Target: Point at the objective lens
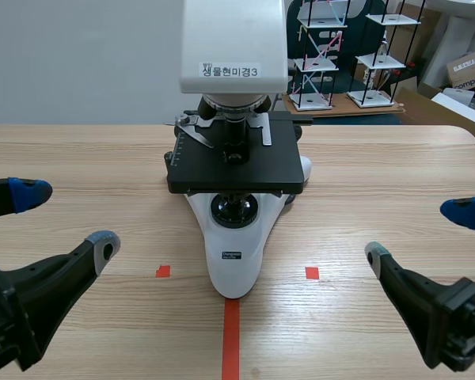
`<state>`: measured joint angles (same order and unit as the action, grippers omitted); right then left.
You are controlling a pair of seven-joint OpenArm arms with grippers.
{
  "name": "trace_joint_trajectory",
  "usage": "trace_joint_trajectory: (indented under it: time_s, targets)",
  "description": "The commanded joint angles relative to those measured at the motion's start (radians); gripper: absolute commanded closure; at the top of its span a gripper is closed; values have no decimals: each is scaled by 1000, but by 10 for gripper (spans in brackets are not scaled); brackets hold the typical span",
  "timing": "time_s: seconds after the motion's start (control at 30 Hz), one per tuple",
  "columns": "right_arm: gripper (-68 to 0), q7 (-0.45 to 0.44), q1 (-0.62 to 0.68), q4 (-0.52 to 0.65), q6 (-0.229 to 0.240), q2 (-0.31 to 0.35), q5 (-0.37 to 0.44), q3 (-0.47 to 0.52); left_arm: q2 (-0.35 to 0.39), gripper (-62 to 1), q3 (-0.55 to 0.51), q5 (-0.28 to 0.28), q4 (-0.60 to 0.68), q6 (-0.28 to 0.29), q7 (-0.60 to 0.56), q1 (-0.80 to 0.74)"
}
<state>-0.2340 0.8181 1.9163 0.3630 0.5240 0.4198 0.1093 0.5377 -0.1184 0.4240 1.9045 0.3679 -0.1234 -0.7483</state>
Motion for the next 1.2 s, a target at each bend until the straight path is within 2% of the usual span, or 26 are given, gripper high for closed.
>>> trace_joint_trajectory:
  time_s: [0.0, 1.17]
  targets:
    - [-608, 2, -19, 12, 4, 11, 11, 12, -3, -596, -4, 6, 13, -2, -14, -2]
    - [-608, 4, -34, 12, 3, 11, 11, 12, -3, -596, -4, 6, 11, -6, -14, -2]
